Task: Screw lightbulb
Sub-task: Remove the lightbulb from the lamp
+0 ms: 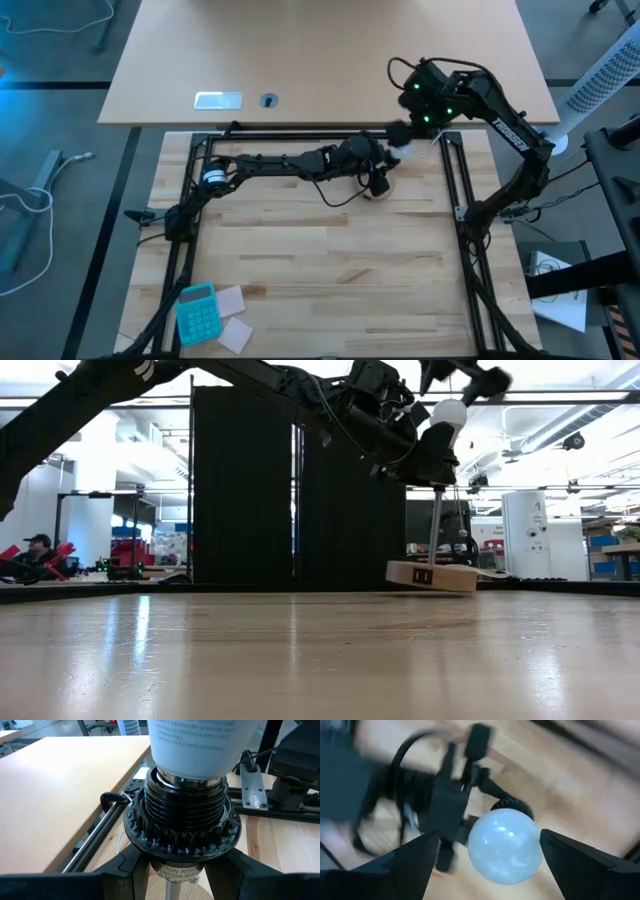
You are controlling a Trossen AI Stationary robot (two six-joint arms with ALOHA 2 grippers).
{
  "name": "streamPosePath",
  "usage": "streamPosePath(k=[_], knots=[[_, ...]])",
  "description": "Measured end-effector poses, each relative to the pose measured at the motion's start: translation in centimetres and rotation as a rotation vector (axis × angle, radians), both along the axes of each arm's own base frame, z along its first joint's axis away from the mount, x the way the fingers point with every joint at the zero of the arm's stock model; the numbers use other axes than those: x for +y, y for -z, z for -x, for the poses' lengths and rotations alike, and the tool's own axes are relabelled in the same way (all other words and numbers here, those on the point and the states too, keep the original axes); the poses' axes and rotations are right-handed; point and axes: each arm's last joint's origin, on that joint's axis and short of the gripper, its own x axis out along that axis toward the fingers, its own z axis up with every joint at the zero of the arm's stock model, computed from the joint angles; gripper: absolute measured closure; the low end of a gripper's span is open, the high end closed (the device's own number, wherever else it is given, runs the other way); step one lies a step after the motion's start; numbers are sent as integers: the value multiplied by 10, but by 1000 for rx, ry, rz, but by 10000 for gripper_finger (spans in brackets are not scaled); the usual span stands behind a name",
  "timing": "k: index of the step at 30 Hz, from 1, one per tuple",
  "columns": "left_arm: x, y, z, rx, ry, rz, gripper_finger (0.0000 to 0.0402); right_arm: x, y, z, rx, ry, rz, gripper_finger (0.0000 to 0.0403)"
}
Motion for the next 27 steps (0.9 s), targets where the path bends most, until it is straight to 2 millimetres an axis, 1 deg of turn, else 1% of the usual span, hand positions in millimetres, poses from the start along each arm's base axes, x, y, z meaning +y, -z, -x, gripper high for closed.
streamPosePath(k=[3, 4, 5, 8, 13, 18, 23, 27], knots=[[-1, 0, 0, 6, 5, -2, 257, -2, 5, -1, -26, 382, -192, 59], [-1, 0, 0, 5, 6, -1, 257, -2, 6, -1, -30, 467, -234, 59], [-1, 1, 0, 5, 6, 0, 257, -2, 7, -1, -31, 512, -258, 59], [0, 0, 0, -2, 1, 1, 257, -4, 10, -1, -28, 568, -297, 59], [0, 0, 0, -4, -2, 0, 257, -5, 20, -4, -7, 701, -411, 59], [0, -1, 0, -10, -2, -1, 257, -5, 25, -6, -3, 830, -520, 59], [-1, -1, 0, -9, 1, -1, 257, -9, 27, -4, -4, 940, -533, 59], [-2, -1, -1, -9, 4, -1, 257, -11, 27, -2, -12, 993, -555, 59]])
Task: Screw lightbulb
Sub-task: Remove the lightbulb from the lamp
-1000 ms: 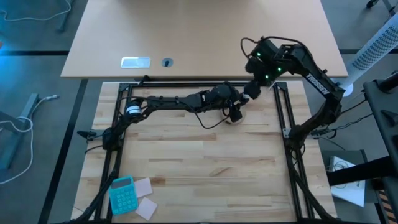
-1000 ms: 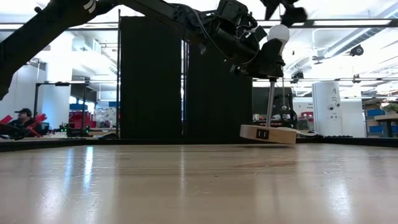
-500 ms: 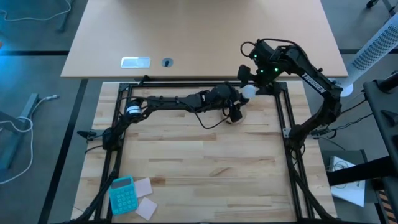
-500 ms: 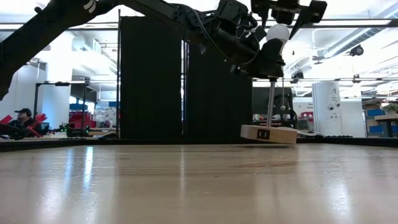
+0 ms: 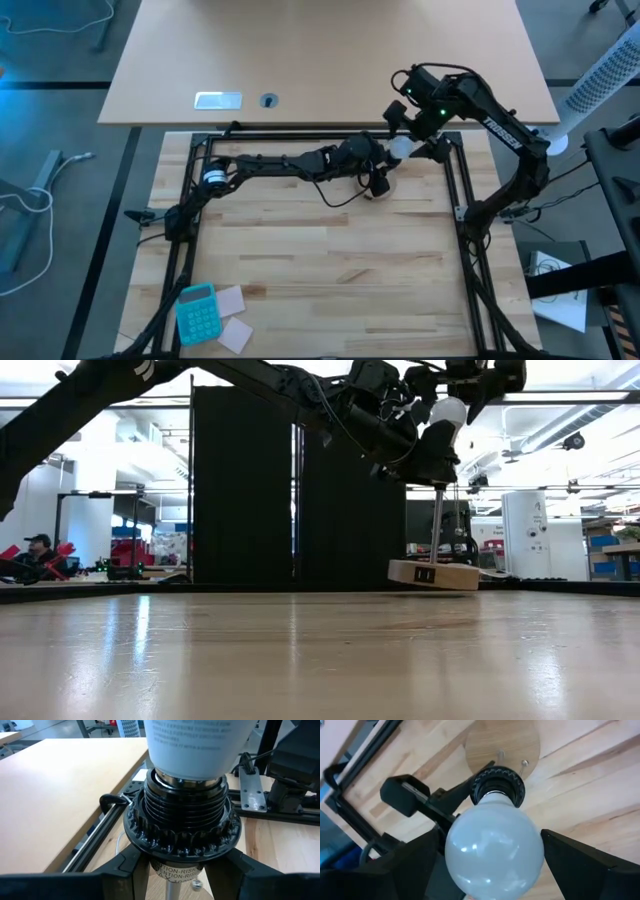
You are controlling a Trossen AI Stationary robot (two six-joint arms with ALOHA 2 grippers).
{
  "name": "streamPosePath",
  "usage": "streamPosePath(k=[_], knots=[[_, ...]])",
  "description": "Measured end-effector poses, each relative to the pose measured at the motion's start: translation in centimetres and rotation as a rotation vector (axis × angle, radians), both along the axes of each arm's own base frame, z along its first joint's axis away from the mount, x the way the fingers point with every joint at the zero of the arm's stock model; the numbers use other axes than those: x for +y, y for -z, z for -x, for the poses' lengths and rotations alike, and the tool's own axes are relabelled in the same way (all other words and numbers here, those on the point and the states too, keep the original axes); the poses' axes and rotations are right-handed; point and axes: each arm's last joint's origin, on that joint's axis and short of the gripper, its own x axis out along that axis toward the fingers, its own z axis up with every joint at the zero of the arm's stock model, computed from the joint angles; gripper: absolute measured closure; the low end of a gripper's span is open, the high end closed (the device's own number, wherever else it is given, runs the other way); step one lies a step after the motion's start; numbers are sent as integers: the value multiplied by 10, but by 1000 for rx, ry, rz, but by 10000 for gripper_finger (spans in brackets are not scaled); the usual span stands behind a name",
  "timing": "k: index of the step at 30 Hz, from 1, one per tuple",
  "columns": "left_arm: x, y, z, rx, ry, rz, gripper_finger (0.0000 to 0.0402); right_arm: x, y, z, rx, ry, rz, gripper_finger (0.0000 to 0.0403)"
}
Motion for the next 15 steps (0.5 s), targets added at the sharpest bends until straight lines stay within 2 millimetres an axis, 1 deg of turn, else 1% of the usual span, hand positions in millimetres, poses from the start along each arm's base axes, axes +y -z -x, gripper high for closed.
streamPosePath(k=[9, 11, 15], knots=[[0, 0, 0, 1, 0, 0, 257, 0, 1, 0, 1, 58, -29, 64], [0, 0, 0, 1, 1, 0, 257, 0, 1, 0, 1, 66, -33, 80], [0, 0, 0, 3, 1, 1, 257, 0, 1, 0, 2, 67, -33, 126]])
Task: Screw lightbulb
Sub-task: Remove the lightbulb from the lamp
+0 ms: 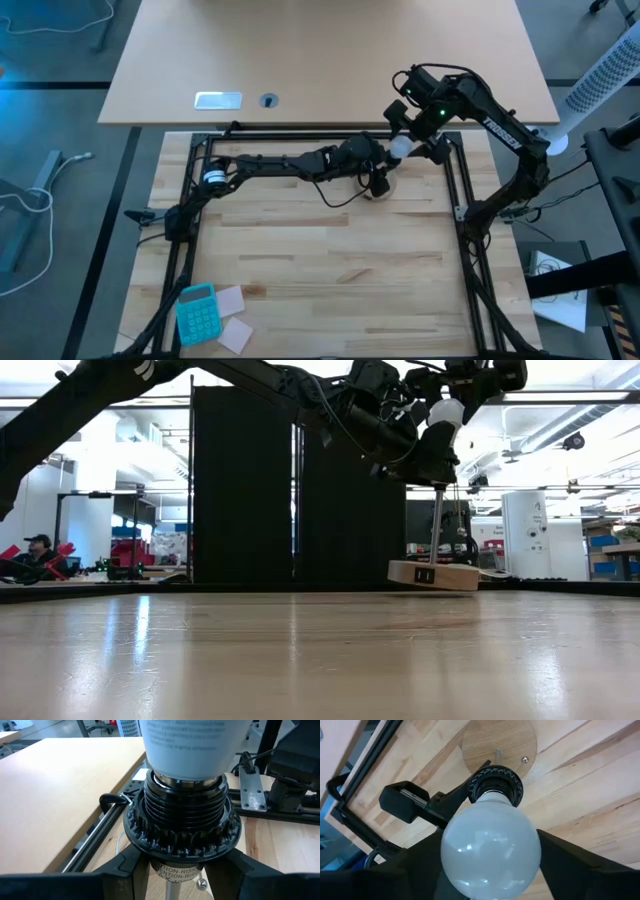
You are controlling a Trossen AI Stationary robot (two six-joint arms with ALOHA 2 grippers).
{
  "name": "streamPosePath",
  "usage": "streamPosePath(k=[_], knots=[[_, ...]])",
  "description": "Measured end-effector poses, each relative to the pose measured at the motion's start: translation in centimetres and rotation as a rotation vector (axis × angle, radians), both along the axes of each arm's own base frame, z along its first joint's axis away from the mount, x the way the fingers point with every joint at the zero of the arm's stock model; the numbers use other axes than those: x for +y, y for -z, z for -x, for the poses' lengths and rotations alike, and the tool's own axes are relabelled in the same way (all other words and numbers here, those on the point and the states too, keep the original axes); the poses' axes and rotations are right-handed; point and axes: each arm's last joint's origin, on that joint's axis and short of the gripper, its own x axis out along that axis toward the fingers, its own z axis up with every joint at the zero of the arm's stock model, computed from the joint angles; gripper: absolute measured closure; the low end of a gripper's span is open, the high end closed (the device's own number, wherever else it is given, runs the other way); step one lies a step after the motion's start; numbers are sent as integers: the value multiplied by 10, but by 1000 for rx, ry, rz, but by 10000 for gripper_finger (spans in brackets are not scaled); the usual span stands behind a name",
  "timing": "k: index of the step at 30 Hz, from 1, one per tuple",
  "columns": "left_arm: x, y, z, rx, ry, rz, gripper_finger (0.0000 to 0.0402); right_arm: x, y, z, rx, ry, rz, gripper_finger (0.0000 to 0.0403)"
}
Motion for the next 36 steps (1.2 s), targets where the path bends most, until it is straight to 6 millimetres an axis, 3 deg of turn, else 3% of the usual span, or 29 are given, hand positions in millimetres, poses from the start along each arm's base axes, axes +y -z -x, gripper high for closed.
streamPosePath(k=[5, 9, 13, 21, 24, 31, 36], knots=[[0, 0, 0, 3, 0, 1, 257, 0, 1, 0, 7, -73, 28, 168], [0, 1, 1, 12, -4, 1, 257, -4, 5, -2, 23, -358, 136, 168], [1, 3, 1, 22, -14, -1, 257, -10, 10, -5, 40, -832, 317, 161], [1, 3, 1, 25, -8, 6, 257, -13, 13, -10, 36, -1947, 780, 168], [0, 3, 1, 23, 0, 9, 257, -14, 12, -12, 69, -2231, 926, 170], [1, 3, 1, 26, 5, 11, 257, -8, 0, -15, 124, -2347, 1003, 202], [-2, 2, 0, 18, 33, -3, 257, -4, -6, -11, 129, -2193, 967, 220]])
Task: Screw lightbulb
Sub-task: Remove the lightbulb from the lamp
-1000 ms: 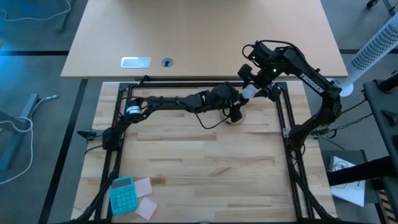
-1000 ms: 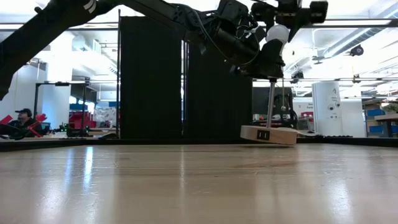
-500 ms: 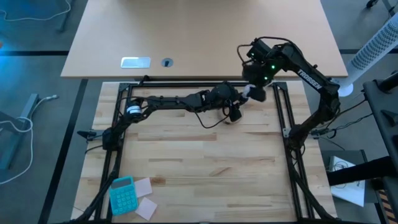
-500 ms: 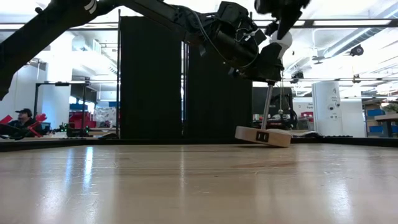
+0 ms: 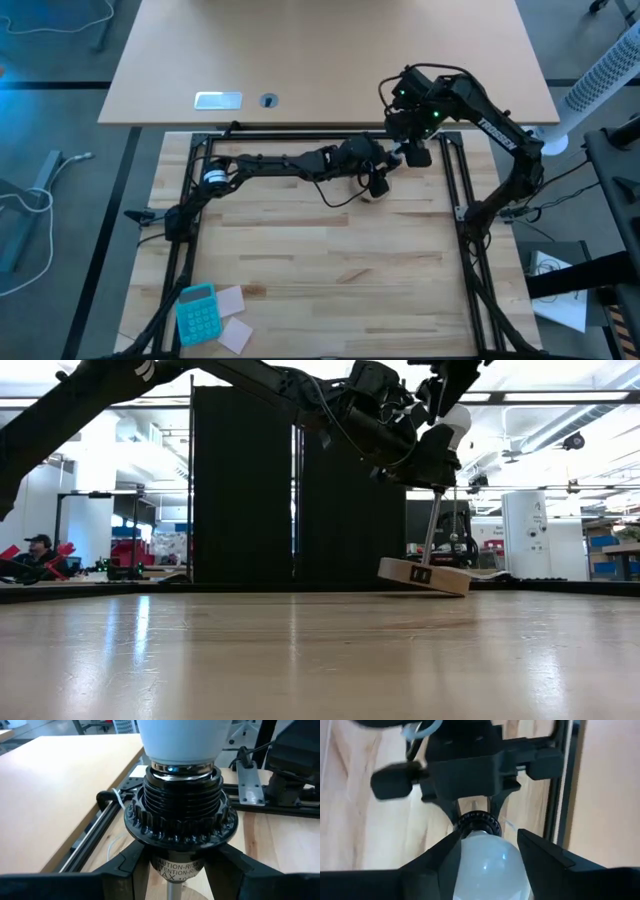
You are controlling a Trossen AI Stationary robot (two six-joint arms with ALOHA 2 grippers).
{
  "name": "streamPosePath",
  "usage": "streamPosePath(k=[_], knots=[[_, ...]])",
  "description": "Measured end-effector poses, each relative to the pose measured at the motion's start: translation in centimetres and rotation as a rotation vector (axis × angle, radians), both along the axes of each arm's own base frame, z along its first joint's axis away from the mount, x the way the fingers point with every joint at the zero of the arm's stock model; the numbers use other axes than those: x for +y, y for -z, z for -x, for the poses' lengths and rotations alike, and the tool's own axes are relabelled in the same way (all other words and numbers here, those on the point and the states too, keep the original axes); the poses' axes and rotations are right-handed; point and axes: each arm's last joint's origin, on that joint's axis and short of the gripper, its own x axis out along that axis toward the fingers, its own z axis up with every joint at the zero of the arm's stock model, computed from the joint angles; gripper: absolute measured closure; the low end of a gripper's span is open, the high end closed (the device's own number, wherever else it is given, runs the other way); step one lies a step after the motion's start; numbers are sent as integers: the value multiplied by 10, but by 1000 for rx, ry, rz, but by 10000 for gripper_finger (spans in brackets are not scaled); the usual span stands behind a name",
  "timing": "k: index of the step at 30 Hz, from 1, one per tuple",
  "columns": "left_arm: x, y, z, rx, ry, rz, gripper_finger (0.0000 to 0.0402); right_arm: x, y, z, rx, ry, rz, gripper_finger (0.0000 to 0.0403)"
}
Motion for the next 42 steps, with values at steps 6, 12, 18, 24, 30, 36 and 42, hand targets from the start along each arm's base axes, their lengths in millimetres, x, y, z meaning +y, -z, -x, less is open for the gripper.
streamPosePath(k=[6, 12, 18, 24, 30, 36, 42], knots=[[-1, 0, 0, -2, 2, -5, 257, 7, -4, 0, -47, 111, -70, 192], [-1, 1, 0, 0, -11, 7, 257, 11, -6, -3, -81, 247, -138, 127], [0, 2, 1, 10, -23, 12, 257, 13, -18, 3, -173, 896, -435, 72], [-1, 2, 0, 15, -15, 4, 257, 9, -18, 13, -211, 1484, -689, 59], [-2, 2, 0, 15, -22, 12, 257, 1, -14, 18, -206, 1712, -785, 59], [-3, 2, 0, 19, -21, 7, 257, 0, -10, 18, -186, 1839, -876, 59], [-6, 3, 0, 18, -16, 7, 257, 1, -4, 17, -137, 1851, -912, 59]])
